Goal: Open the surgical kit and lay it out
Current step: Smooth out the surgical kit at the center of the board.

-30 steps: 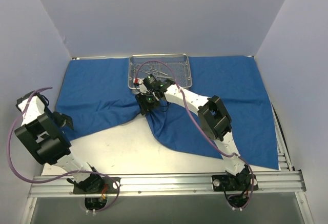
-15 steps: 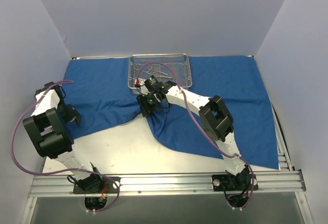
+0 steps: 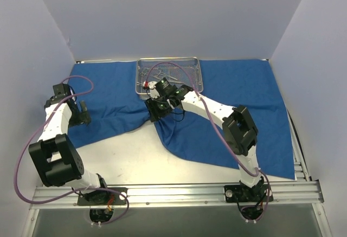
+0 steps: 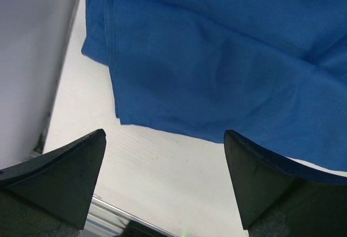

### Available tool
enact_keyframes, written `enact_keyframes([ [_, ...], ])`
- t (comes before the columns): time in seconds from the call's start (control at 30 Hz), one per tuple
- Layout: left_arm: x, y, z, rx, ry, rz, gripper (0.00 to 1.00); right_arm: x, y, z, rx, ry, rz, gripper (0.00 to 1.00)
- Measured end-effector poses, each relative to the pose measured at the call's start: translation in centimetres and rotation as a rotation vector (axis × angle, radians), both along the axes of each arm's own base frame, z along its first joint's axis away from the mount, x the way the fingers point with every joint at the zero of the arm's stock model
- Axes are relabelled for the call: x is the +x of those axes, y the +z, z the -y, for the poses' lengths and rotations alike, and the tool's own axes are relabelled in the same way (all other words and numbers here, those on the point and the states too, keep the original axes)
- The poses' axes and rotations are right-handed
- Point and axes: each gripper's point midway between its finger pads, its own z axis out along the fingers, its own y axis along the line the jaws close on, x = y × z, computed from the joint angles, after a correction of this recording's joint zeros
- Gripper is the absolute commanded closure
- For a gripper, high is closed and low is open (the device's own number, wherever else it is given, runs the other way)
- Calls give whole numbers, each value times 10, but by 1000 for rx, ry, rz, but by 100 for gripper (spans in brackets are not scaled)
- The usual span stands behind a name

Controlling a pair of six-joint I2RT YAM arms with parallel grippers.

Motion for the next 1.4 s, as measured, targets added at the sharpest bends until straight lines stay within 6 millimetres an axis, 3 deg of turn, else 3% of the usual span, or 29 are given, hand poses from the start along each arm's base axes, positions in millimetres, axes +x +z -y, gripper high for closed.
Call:
enact_keyframes([
  [0.17,5,-7,-6,29,-83,-29,24,-5,26,4,34,1,33,58],
  [0.27,-1,-11,-11,49,-101,-57,29,-11,36,6,48,7,46,58],
  [0.5,-16,-36,-27,36,-66,-185,27,-17,37,8,47,13,45,59],
  [0.7,-24,-42,-32,56,-58,-242,27,-21,29,11,31,14,29,59],
  [0.8,-27,-52,-34,49,-68,-286,30,-20,30,11,33,14,31,59],
  [0.87,-28,-59,-33,38,-77,-310,37,-20,29,11,33,14,31,59],
  [1.13,-27,-78,-33,-38,-109,-342,39,-20,30,11,33,14,32,59],
  [1.4,-25,-77,-40,-76,-93,-309,24,-21,29,12,31,13,29,59],
])
